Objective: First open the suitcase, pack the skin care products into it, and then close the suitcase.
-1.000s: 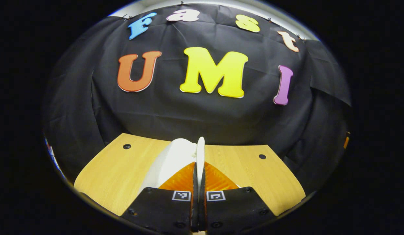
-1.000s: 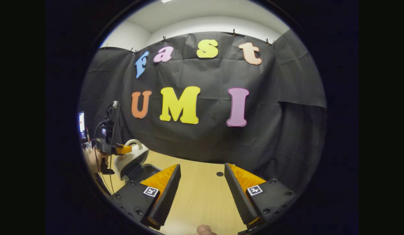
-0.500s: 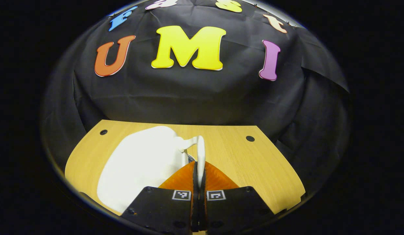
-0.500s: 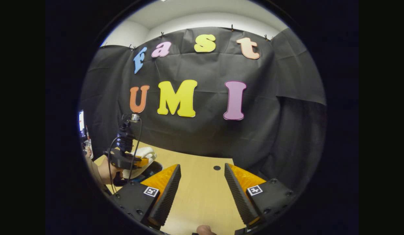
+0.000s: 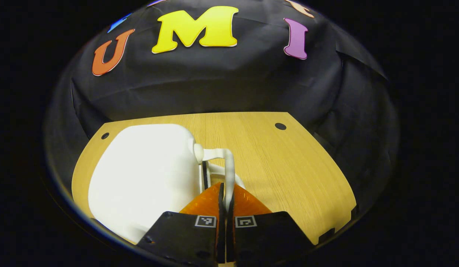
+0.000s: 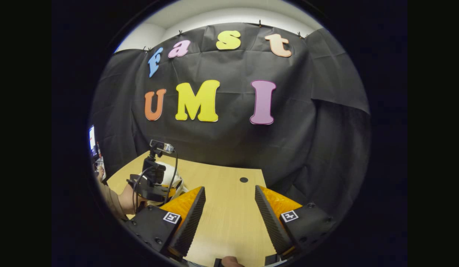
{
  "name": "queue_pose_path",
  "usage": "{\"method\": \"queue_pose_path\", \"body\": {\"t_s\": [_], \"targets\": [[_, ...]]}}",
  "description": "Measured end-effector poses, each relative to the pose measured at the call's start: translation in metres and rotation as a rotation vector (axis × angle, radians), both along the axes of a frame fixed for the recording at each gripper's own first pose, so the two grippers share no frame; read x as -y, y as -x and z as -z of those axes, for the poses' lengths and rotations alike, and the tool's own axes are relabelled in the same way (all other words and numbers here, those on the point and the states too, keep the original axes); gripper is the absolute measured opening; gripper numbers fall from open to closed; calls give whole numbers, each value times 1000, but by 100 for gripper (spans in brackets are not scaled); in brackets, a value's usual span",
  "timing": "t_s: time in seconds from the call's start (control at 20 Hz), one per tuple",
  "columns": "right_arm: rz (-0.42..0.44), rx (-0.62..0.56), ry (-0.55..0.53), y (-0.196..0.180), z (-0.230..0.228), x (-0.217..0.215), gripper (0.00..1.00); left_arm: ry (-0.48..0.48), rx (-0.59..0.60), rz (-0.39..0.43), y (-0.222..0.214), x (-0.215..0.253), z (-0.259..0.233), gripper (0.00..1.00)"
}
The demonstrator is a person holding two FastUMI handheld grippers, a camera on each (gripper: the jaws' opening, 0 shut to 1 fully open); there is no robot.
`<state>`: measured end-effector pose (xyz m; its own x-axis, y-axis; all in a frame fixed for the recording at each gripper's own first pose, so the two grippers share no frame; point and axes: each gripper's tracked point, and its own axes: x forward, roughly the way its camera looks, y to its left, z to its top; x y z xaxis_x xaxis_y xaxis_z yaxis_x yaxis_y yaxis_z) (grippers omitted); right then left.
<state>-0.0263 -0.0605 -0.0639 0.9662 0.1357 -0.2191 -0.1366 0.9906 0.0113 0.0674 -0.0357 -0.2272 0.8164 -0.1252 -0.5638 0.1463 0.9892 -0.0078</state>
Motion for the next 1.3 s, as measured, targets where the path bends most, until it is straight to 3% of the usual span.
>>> {"method": "queue_pose_path", "body": {"t_s": [0.1,0.3,0.4,0.45,0.5,0.55,0.6,0.65,0.8,1.05,1.3], "targets": [[0,6,3,1,-3,0,79,-23,-32,9,6,2,15,6],[-14,10,11,-1,-6,-12,79,-22,-41,75,12,21,20,21],[-21,13,7,-4,-9,-22,77,74,-44,84,19,34,20,54],[-18,18,8,-7,-12,-25,79,100,-39,67,20,33,14,58],[-16,24,5,-8,-14,-29,79,115,-36,55,22,31,9,55],[-14,28,1,-10,-17,-34,79,122,-29,42,23,27,2,73],[-11,32,-3,-13,-18,-38,79,115,-18,22,25,18,-6,69],[-10,35,-8,-16,-21,-44,80,110,0,5,25,9,-16,80],[3,59,-19,-26,-27,-61,79,109,100,-33,25,-15,-59,96],[22,81,-41,-44,-36,-98,79,12,321,-77,30,-63,-152,98],[49,123,-46,-64,-51,-131,79,0,493,-102,40,-101,-225,98]]}}
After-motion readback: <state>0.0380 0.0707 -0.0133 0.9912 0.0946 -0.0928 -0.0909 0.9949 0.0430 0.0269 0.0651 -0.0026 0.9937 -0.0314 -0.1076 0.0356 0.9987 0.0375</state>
